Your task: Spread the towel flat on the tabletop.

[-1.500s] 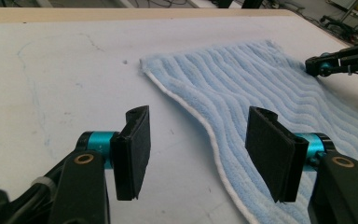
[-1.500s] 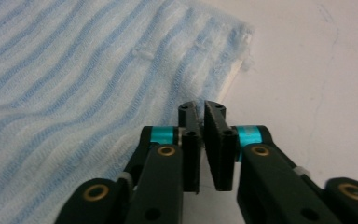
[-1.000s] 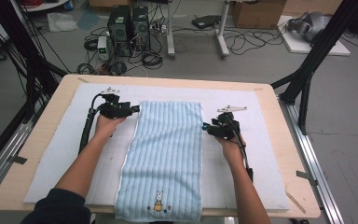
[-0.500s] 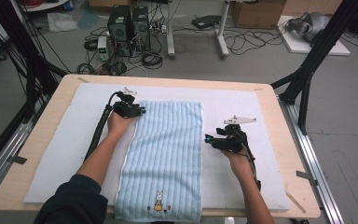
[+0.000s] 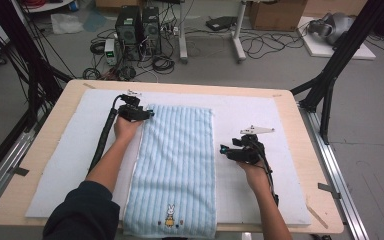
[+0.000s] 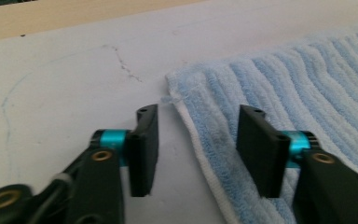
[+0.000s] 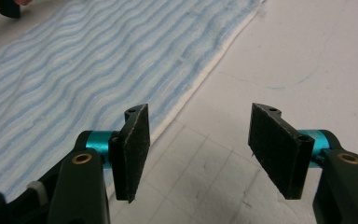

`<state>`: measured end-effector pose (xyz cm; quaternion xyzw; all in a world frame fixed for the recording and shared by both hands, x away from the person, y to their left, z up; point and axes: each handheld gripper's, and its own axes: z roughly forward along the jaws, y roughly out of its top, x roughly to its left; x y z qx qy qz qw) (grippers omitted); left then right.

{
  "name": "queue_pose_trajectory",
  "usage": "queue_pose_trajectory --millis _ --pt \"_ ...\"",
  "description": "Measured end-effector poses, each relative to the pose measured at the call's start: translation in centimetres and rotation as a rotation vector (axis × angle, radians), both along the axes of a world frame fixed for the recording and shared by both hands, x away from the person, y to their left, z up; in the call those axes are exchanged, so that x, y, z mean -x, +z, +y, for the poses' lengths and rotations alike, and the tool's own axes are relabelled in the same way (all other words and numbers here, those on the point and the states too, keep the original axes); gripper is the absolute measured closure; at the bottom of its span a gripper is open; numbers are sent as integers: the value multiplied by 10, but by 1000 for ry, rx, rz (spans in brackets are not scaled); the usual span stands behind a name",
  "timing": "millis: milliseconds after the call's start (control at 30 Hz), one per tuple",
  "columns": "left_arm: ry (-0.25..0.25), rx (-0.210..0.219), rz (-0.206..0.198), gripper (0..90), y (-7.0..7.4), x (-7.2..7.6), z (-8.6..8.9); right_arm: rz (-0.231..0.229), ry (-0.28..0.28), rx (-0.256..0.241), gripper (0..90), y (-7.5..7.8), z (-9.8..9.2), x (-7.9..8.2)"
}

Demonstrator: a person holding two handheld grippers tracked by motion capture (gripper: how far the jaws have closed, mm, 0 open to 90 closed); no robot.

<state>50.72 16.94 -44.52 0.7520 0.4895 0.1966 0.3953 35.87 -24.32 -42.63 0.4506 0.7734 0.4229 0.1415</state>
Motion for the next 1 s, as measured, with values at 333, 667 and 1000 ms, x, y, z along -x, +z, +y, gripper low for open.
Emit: queue_pose_trajectory --millis 333,667,1000 --pt "-33 77 -28 424 16 27 27 -5 -45 3 626 -8 14 -20" --pt "-30 131 -19 447 14 55 45 37 -31 184 836 -16 54 -48" --pt "-130 128 12 520 1 68 21 -25 -97 193 718 -12 48 -48"
